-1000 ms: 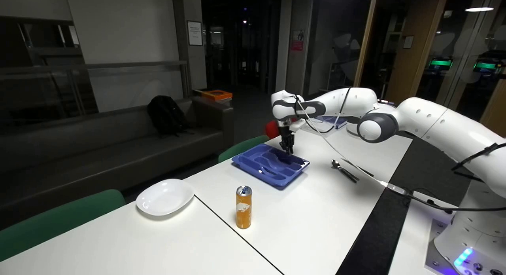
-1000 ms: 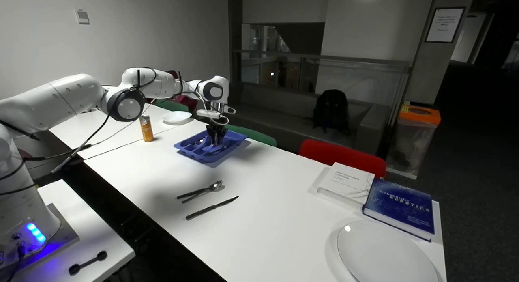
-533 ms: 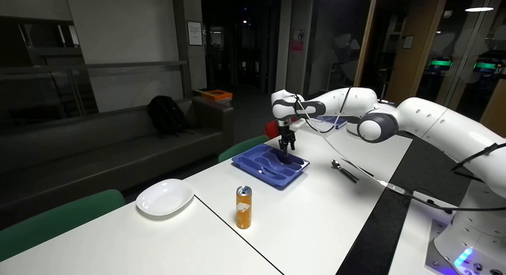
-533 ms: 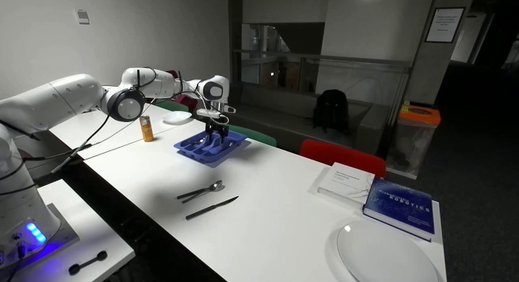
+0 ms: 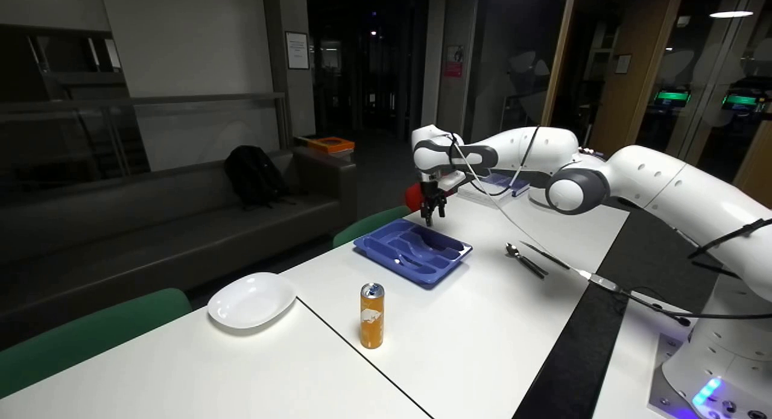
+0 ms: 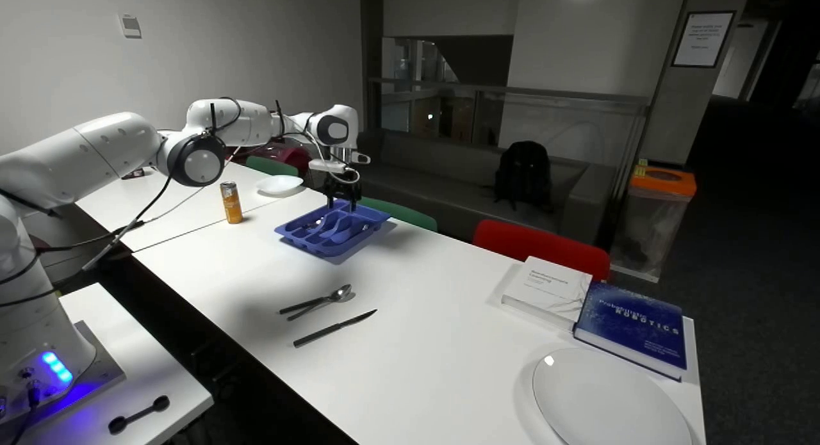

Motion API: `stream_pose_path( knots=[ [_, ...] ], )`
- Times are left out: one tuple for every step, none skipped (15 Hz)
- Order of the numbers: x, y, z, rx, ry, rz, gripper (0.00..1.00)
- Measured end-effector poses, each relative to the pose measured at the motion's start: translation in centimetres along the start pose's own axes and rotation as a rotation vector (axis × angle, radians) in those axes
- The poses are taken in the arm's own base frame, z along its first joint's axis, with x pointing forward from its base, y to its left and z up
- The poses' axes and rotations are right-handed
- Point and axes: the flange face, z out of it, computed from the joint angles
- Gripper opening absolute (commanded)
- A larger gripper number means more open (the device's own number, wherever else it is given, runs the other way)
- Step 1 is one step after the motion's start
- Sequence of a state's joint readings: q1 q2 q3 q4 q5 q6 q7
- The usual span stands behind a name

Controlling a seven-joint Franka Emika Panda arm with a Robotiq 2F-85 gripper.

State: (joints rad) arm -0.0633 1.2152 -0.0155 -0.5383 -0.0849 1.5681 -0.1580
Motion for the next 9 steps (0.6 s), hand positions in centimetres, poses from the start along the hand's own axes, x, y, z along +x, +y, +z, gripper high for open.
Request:
stream_pose_path(
  knots=[
    [0.0, -0.2, -0.9, 0.003, 0.012, 0.010, 1.00],
    [-0.1, -0.4, -1.8, 0.007, 0.025, 0.029, 1.00],
    [-0.2, -0.5, -2.6, 0.013, 0.036, 0.047, 1.00],
    [-0.3, -0.6, -3.4, 0.021, 0.048, 0.064, 1.00],
    [-0.3, -0.7, -4.1, 0.028, 0.059, 0.076, 1.00],
    [-0.3, -0.8, -4.6, 0.037, 0.070, 0.086, 1.00],
    [-0.3, -0.9, -5.0, 0.046, 0.083, 0.096, 1.00],
    [-0.2, -1.0, -5.3, 0.051, 0.097, 0.104, 1.00],
    [0.0, -1.1, -5.6, 0.053, 0.113, 0.113, 1.00]
  ],
)
